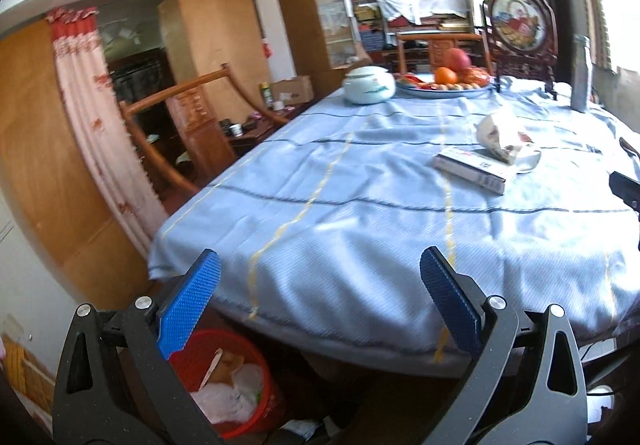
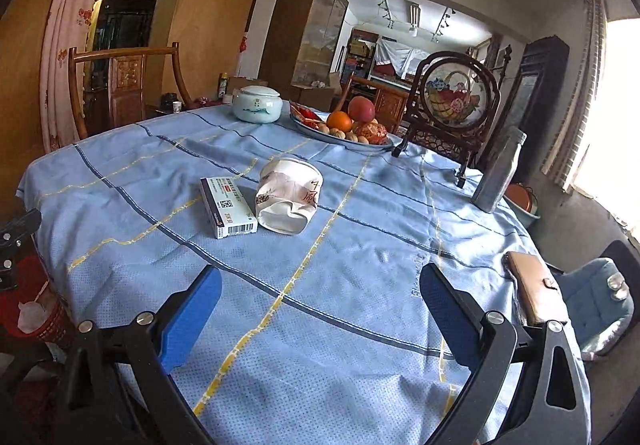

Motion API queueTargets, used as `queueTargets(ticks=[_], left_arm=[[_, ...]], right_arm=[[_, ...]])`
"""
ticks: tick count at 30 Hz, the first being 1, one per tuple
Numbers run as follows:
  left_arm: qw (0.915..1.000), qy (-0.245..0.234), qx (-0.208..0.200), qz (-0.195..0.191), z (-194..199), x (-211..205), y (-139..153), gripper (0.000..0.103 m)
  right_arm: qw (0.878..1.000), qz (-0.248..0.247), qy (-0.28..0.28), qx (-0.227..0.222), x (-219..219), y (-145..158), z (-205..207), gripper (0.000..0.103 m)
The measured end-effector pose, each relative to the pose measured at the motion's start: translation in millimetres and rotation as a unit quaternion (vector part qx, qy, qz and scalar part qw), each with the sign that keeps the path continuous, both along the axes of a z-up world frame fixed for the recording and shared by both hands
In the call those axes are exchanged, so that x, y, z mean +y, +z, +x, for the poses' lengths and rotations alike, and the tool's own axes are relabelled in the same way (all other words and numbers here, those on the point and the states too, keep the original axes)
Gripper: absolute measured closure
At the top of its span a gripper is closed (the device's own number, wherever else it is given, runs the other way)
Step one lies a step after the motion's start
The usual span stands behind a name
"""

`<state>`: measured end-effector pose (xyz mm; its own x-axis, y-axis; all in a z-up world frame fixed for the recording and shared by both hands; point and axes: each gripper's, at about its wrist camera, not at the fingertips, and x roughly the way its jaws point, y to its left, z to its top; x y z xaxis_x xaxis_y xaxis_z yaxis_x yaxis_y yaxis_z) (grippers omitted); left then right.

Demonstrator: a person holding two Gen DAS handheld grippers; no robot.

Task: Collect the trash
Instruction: 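Move both tools back over the table toward the medicine box and paper cup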

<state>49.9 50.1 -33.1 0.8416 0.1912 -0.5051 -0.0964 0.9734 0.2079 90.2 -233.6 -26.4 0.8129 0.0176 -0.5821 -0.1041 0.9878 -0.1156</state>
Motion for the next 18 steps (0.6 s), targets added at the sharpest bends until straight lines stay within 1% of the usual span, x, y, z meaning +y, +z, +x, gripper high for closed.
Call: queueTargets(ticks=[5, 8, 11, 16, 18], left_arm=[[0.9988, -0.038, 0.024, -0.019, 36.2, -11.4, 0.9, 0.007], [0.9968, -0.063, 0.040, -0.032, 57.6, -20.6, 3.5, 0.007], [0.9942, -0.088, 0.055, -0.031, 75.9, -33.4, 6.8, 0.007], [0.9854, -0.132, 0.104, -0.027, 115.0, -61.7, 10.5, 0.007], [0.9803, -0.148, 0.128, -0.029, 133.1, -73.6, 9.7, 0.007]], right_arm=[[0.999, 0.043, -0.022, 0.015, -27.0, -4.8, 27.9, 0.006], [0.997, 0.057, -0.038, 0.024, -41.0, -11.2, 43.0, 0.006], [0.996, 0.078, -0.038, 0.033, -48.6, -18.4, 53.9, 0.006], [0.992, 0.105, -0.032, 0.056, -55.7, -30.1, 67.3, 0.006], [0.990, 0.126, -0.027, 0.064, -59.2, -31.9, 69.5, 0.006]])
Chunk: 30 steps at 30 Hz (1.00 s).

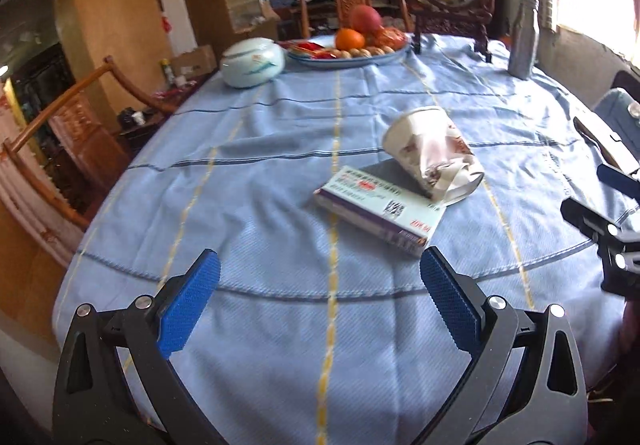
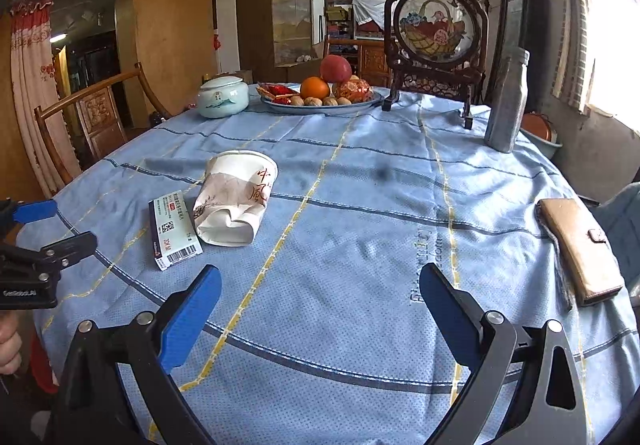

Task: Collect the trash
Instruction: 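Move both tools back over the table toward the medicine box and paper cup, then grasp the white medicine box with the left gripper while the right gripper grasps the paper cup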

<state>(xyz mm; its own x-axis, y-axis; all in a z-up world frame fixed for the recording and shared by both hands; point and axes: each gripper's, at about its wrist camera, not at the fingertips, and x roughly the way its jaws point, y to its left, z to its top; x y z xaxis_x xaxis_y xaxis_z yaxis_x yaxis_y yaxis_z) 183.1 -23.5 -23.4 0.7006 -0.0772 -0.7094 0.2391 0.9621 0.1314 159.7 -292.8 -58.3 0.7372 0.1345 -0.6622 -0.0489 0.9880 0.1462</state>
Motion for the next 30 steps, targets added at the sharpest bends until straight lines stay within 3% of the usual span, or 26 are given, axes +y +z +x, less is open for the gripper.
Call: queueTargets(ticks=[5, 8, 23, 30], left_arm=[[0.9973, -0.006, 0.067, -0.027, 50.0, -17.6, -5.8, 0.007], [0.9956, 0.003, 0.086, -0.038, 72.1, -23.7, -9.9, 0.007], [0.9827, 0.019, 0.170, -0.071, 110.9, -31.9, -41.2, 0.007], [0.9859, 0.014, 0.166, -0.017, 97.5, -17.7, -44.6, 0.007]], right_arm=[[0.999, 0.000, 0.000, 0.041, 1.9, -10.2, 8.6, 0.006], [0.999, -0.014, 0.009, 0.039, 8.2, -10.0, 7.5, 0.006], [0.999, 0.007, 0.009, 0.036, 0.8, -8.9, 6.4, 0.006], [0.999, 0.015, 0.009, 0.034, -1.6, -8.5, 6.5, 0.006]])
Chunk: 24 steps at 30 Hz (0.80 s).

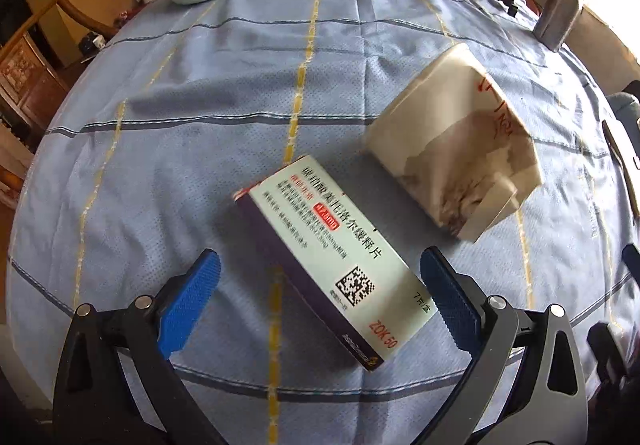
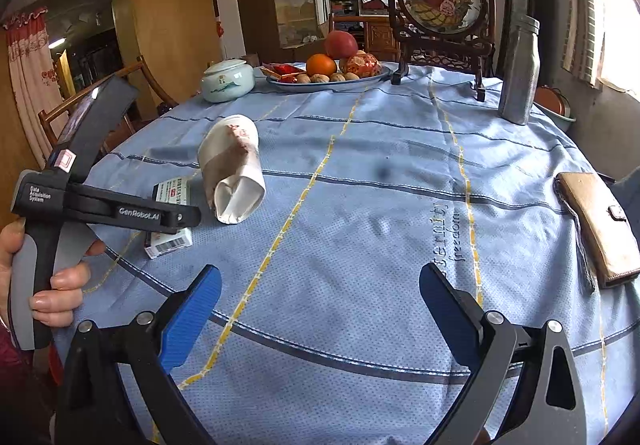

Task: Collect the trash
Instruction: 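Grasp the white medicine box with the left gripper while the right gripper grasps the paper cup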

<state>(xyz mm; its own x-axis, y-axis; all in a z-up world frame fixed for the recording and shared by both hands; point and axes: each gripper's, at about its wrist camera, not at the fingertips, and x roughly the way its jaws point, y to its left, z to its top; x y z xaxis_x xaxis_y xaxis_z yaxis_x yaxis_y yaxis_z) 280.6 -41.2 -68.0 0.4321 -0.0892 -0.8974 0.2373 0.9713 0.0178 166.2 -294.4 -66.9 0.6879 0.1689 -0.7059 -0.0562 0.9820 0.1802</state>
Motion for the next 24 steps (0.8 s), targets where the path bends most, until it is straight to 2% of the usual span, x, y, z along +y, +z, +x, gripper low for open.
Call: queueTargets(ticks=[4, 8, 11, 16, 17, 19, 20, 21, 24], left_arm=[[0.9981, 0.021, -0.023, 0.053, -9.9, 32.9, 0.2, 0.007], [0.9972, 0.032, -0.035, 0.058, -15.0, 52.8, 1.9, 0.007], [0.9963, 0.015, -0.055, 0.065, -18.5, 42.4, 4.3, 0.007], [0.9877, -0.016, -0.114, 0.106, -22.0, 13.1, 8.0, 0.007], [0.9870, -0.018, -0.119, 0.106, -22.3, 11.1, 8.0, 0.010], [0.9874, -0.021, -0.120, 0.100, -21.9, 11.3, 5.7, 0.027], [0.9889, -0.023, -0.113, 0.094, -20.9, 13.0, 3.1, 0.042], [0.9908, -0.027, -0.105, 0.082, -19.7, 15.3, 1.4, 0.053], [0.9925, -0.020, -0.108, 0.054, -20.1, 22.2, 5.7, 0.054]], right_arm=[[1.000, 0.001, 0.005, -0.002, 1.0, 0.3, -0.8, 0.006], [1.000, -0.001, 0.008, 0.000, 2.3, -0.1, -0.4, 0.006], [1.000, -0.001, 0.005, 0.003, 1.3, -0.6, 0.5, 0.006], [1.000, 0.001, -0.001, 0.006, -0.6, -1.7, 1.2, 0.006], [1.000, 0.001, -0.001, 0.006, -0.8, -2.0, 1.4, 0.006], [1.000, 0.000, -0.001, 0.008, -0.5, -2.3, 1.9, 0.006], [1.000, 0.000, -0.001, 0.008, -0.3, -2.4, 2.2, 0.006], [1.000, 0.000, 0.000, 0.009, -0.2, -2.5, 2.7, 0.006], [1.000, -0.002, 0.001, 0.012, 0.2, -3.1, 4.2, 0.006]])
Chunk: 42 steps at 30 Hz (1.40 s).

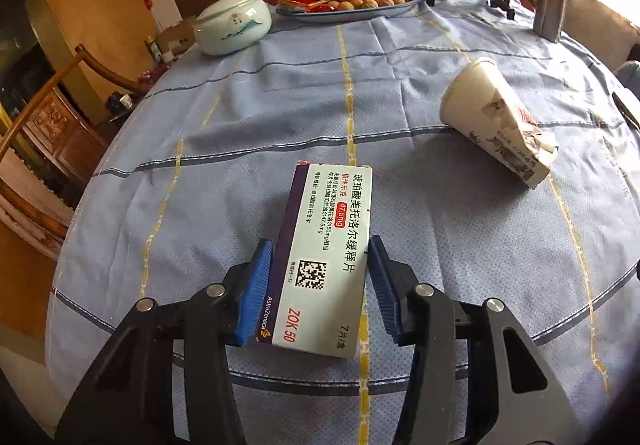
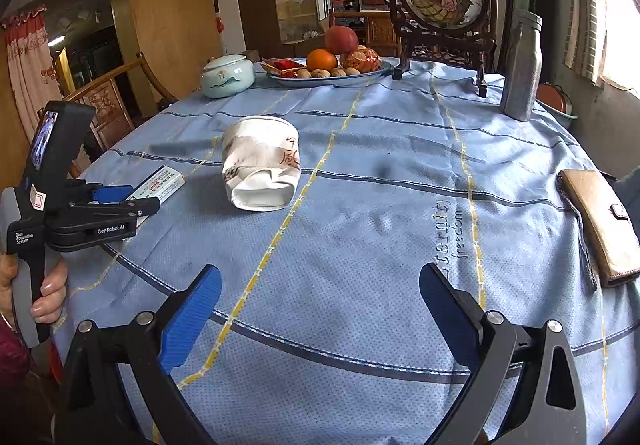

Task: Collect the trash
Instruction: 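Grasp the white medicine box with the left gripper while the right gripper grasps the paper cup, then lift the box and cup and carry both to the red wastebasket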

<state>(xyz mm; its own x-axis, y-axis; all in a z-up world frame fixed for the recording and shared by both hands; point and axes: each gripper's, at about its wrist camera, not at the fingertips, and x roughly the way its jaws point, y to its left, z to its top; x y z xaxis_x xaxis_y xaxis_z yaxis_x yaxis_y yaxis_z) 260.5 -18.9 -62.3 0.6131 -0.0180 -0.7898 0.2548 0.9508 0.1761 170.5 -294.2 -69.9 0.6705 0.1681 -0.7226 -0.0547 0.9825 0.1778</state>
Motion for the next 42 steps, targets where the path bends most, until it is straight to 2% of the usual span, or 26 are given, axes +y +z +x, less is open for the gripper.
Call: queueTargets(ticks=[6, 11, 15, 19, 23, 27, 35, 36, 38, 40, 42], left_arm=[[0.9998, 0.006, 0.001, -0.020, 3.6, 1.9, 2.2, 0.054], [0.9986, 0.016, 0.024, -0.045, 10.3, 10.4, -0.8, 0.054], [0.9966, 0.016, 0.042, -0.069, 15.1, 17.0, -3.0, 0.053], [0.9955, 0.018, 0.044, -0.082, 15.1, 19.8, -2.6, 0.053], [0.9957, 0.016, 0.039, -0.082, 12.2, 20.7, -1.5, 0.053], [0.9953, 0.015, 0.042, -0.087, 10.5, 22.4, -1.7, 0.053], [0.9958, 0.007, 0.046, -0.080, 14.4, 16.4, -3.5, 0.050], [0.9958, 0.005, 0.047, -0.079, 14.7, 15.5, -3.7, 0.048], [0.9958, 0.001, 0.048, -0.077, 14.5, 14.0, -4.4, 0.044], [0.9960, 0.002, 0.049, -0.075, 15.2, 13.3, -4.9, 0.041], [0.9960, 0.004, 0.051, -0.073, 16.1, 13.1, -5.6, 0.036]], right_arm=[[1.000, -0.003, 0.002, 0.004, 1.2, -0.8, 0.9, 0.006], [0.999, -0.015, 0.040, 0.021, 13.6, 0.0, 10.8, 0.006], [0.997, -0.004, 0.070, 0.017, 26.7, 20.6, 33.1, 0.006], [0.996, -0.009, 0.084, 0.015, 44.7, 36.7, 74.7, 0.006], [0.993, -0.017, 0.104, 0.046, 69.2, 22.0, 119.4, 0.006], [0.992, -0.038, 0.106, 0.057, 83.6, 2.7, 144.3, 0.006], [0.992, -0.054, 0.094, 0.063, 79.0, -26.8, 157.0, 0.006], [0.993, -0.048, 0.096, 0.055, 77.9, -26.3, 156.1, 0.007], [0.993, -0.055, 0.100, 0.042, 78.9, -23.8, 154.0, 0.020], [0.992, -0.066, 0.102, 0.039, 81.5, -24.1, 153.0, 0.021], [0.991, -0.069, 0.103, 0.041, 82.3, -24.8, 153.9, 0.028]])
